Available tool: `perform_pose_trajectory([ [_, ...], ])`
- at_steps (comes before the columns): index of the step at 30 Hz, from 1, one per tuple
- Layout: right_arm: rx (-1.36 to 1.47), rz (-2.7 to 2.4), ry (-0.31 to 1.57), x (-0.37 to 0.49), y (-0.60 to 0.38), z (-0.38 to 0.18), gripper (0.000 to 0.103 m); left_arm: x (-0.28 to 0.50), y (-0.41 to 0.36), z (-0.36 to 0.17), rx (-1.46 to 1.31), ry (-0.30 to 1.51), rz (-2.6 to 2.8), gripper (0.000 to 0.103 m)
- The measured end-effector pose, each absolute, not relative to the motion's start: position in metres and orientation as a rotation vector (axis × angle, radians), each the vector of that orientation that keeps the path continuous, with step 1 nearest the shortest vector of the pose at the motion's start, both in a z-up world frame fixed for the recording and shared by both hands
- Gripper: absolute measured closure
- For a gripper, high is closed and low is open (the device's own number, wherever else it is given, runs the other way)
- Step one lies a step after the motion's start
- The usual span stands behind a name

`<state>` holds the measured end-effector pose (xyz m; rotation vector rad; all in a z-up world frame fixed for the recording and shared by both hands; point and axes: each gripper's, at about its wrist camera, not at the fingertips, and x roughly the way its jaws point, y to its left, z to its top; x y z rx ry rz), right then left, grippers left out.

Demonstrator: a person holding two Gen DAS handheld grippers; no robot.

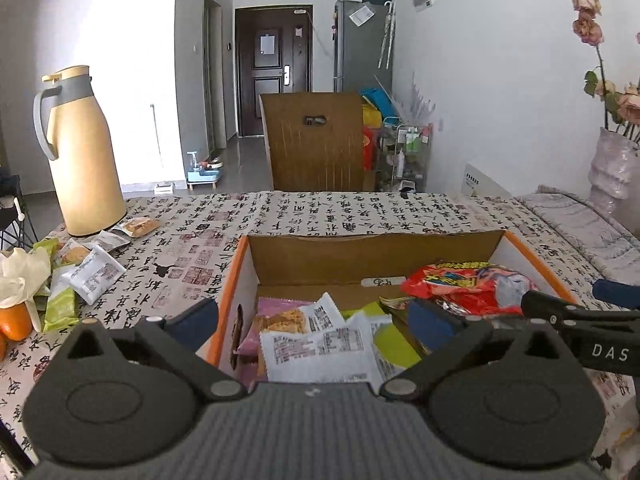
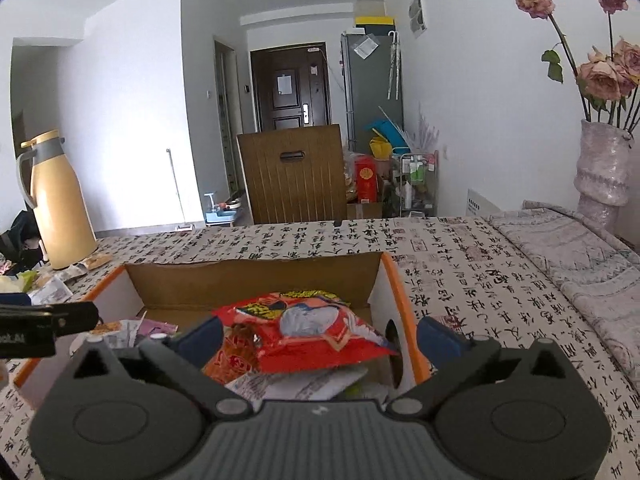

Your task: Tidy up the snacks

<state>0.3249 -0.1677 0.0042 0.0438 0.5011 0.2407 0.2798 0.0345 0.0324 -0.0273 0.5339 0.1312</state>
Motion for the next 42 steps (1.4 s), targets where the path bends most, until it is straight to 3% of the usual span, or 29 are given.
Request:
perform_pose_trajectory([
  [22,0.036,0.315,0.405,0.168,-0.193,0.025,0.0,0.139,0.029,0.035,-0.055,0.483,0.091,0.0],
  [42,0.052,0.302,0.528,0.099,-0.213,-0.015,0.0,0.072,0.02,-0.002,-0.024,0.534,0.031,0.0],
])
